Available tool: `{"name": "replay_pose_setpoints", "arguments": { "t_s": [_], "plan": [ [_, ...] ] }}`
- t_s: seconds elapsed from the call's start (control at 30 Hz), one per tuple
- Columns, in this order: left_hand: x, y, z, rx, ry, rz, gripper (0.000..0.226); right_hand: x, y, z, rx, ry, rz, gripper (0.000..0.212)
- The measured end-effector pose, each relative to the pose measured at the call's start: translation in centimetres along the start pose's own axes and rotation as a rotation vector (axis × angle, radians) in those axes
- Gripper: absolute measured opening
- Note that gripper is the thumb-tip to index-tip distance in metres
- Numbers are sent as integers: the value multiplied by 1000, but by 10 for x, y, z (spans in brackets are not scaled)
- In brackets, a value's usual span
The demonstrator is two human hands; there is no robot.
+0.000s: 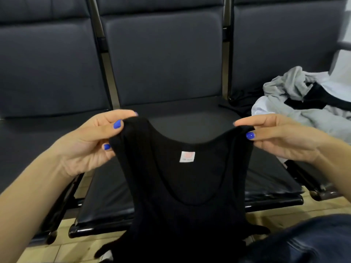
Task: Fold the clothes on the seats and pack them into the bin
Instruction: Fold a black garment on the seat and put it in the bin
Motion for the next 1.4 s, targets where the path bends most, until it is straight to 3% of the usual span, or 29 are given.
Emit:
{"name": "replay_pose_setpoints", "arguments": {
  "t_s": [0.1,0.13,0.17,0.2,0.27,0.33,0.43,0.53,0.63,0.7,0.73,0.8,0.87,1.0,1.13,1.4],
  "plan": [
    [7,20,-3,-5,27,37,42,12,-20,3,125,90,-514,24],
    [2,28,-2,-47,21,96,40,12,-28,3,172,117,-687,26],
    [-16,23,5,-25,-78,183,38,9,-35,4,216,129,-776,26],
    [-19,23,7,2,-72,279,40,3,-42,4,249,133,-807,24],
    [-20,43,-3,-99,146,539,49,-6,-52,5,282,109,-793,19],
    [-28,56,-8,-107,201,603,54,-14,-59,5,240,36,-707,8],
    [-23,76,-15,-100,296,702,62,-23,-66,11,149,-139,-527,34],
    [-19,96,-19,-78,383,848,70,-25,-77,26,74,-209,-466,51],
    [-11,113,-12,-78,524,1012,60,-19,-82,50,-20,-140,-478,48],
    [-4,121,3,-69,605,1101,15,-6,-79,70,-124,-65,-614,30],
    [1,126,11,-59,656,1164,5,1,-77,82,-170,-28,-686,17],
    [15,130,32,27,744,1308,12,12,-69,107,-234,48,-749,4],
    [31,133,54,153,813,1381,14,25,-53,132,-314,117,-755,9],
    [75,134,102,265,911,1089,18,42,-14,181,-430,205,-790,35],
    [127,124,153,211,999,881,16,52,23,224,-392,301,-758,48],
    [199,143,236,-133,1182,982,19,102,74,317,-119,621,-803,11]
  ]
}}
Point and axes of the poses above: each hand's wrist, its own z-axis towards the middle knuckle, its own x-axis out of the back of the hand, y = z × x, the point moved 9 cm from there along z, towards the middle knuckle, and after that the axes turned 15 degrees about x, right-handed, at the moved point
